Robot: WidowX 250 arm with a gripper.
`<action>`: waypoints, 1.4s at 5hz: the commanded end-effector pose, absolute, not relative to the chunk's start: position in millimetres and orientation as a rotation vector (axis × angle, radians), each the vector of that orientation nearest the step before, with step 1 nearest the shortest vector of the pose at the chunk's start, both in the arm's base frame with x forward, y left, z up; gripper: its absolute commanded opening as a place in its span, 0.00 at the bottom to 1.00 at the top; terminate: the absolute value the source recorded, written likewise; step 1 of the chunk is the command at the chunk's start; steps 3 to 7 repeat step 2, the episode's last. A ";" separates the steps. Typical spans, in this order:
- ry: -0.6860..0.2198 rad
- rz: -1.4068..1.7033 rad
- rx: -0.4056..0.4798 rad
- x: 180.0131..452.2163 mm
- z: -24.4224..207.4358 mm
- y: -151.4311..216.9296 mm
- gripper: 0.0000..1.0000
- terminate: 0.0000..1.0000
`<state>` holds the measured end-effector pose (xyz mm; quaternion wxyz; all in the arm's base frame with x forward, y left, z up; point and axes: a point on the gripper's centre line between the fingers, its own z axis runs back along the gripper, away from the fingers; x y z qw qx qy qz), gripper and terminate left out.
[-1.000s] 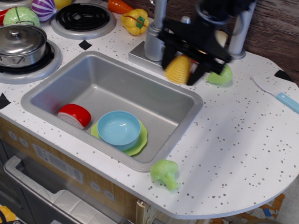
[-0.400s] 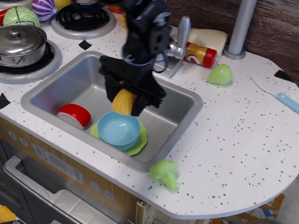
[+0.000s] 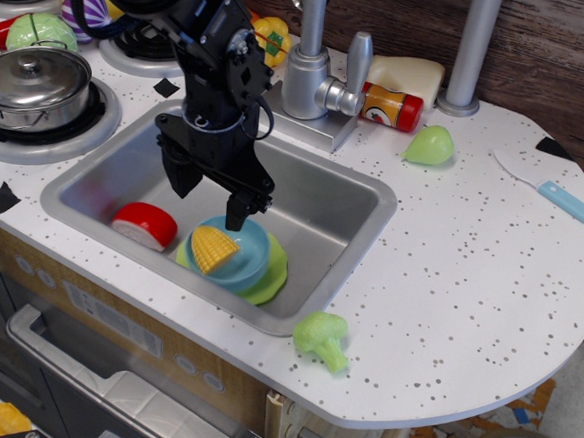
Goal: Put corn into bowl
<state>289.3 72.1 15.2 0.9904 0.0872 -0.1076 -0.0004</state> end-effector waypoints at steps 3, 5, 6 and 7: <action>-0.246 -0.011 0.183 292.2 23.9 74.3 1.00 1.00; -0.246 -0.011 0.183 292.2 23.9 74.3 1.00 1.00; -0.246 -0.011 0.183 292.2 23.9 74.3 1.00 1.00; -0.246 -0.011 0.183 292.2 23.9 74.3 1.00 1.00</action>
